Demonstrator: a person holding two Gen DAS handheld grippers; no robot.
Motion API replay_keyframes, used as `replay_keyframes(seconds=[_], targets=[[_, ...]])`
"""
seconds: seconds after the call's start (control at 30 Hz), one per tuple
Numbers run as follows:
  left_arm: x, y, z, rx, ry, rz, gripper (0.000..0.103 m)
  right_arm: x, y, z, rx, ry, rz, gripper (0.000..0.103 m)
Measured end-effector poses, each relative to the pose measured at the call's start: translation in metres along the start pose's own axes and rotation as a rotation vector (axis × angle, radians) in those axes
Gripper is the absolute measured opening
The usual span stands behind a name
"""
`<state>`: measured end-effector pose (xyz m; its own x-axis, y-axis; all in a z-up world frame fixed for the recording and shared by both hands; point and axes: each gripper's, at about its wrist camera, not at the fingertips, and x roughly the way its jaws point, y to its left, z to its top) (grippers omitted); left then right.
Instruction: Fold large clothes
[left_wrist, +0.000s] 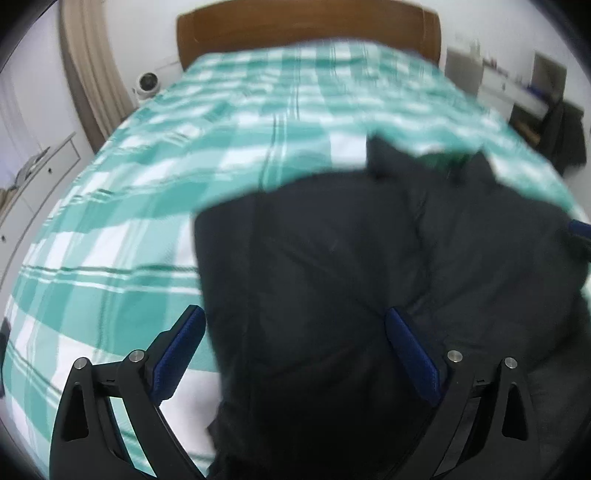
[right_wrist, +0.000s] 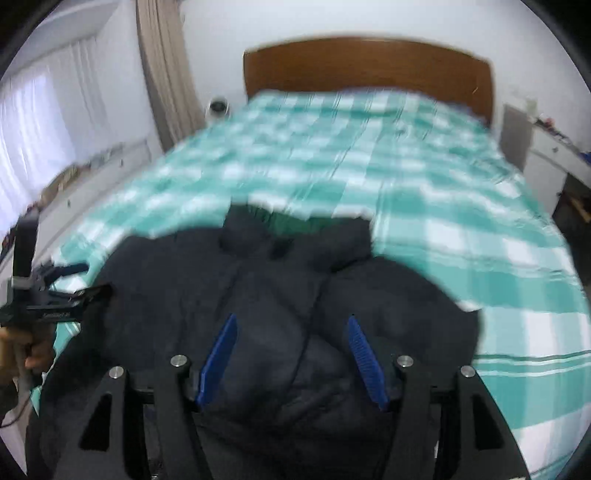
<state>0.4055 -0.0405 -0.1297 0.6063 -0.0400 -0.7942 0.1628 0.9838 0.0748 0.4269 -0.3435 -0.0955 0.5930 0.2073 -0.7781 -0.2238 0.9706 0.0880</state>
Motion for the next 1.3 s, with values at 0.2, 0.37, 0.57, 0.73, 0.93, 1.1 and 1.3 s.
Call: replay_keyframes(seconds=[0.2, 0.37, 0.57, 0.73, 0.93, 1.1, 1.3], targets=[[0.035, 0.011, -0.019, -0.095, 0.065, -0.096, 0.102, 0.053, 0.001, -0.028, -0.038, 0.091, -0.063, 0.064], [0.015, 0.009, -0.014, -0.07, 0.078, -0.072, 0.096, 0.048, 0.0, -0.024, -0.04, 0.14, -0.057, 0.064], [-0.032, 0.01, 0.025, -0.086, -0.068, -0.106, 0.095, -0.007, 0.0, 0.015, 0.02, -0.034, 0.036, 0.064], [0.019, 0.01, 0.055, -0.128, -0.016, -0.028, 0.096, 0.039, -0.012, 0.015, 0.076, 0.051, -0.013, 0.064], [0.081, 0.038, 0.046, -0.312, 0.117, -0.022, 0.1, 0.064, -0.016, -0.013, 0.088, 0.038, -0.016, 0.064], [0.037, 0.044, 0.029, -0.283, 0.055, -0.07, 0.098, 0.041, -0.008, -0.005, 0.068, 0.038, -0.041, 0.064], [-0.009, 0.033, -0.023, -0.131, 0.044, -0.062, 0.102, 0.011, 0.014, -0.027, -0.005, 0.037, 0.009, 0.076]])
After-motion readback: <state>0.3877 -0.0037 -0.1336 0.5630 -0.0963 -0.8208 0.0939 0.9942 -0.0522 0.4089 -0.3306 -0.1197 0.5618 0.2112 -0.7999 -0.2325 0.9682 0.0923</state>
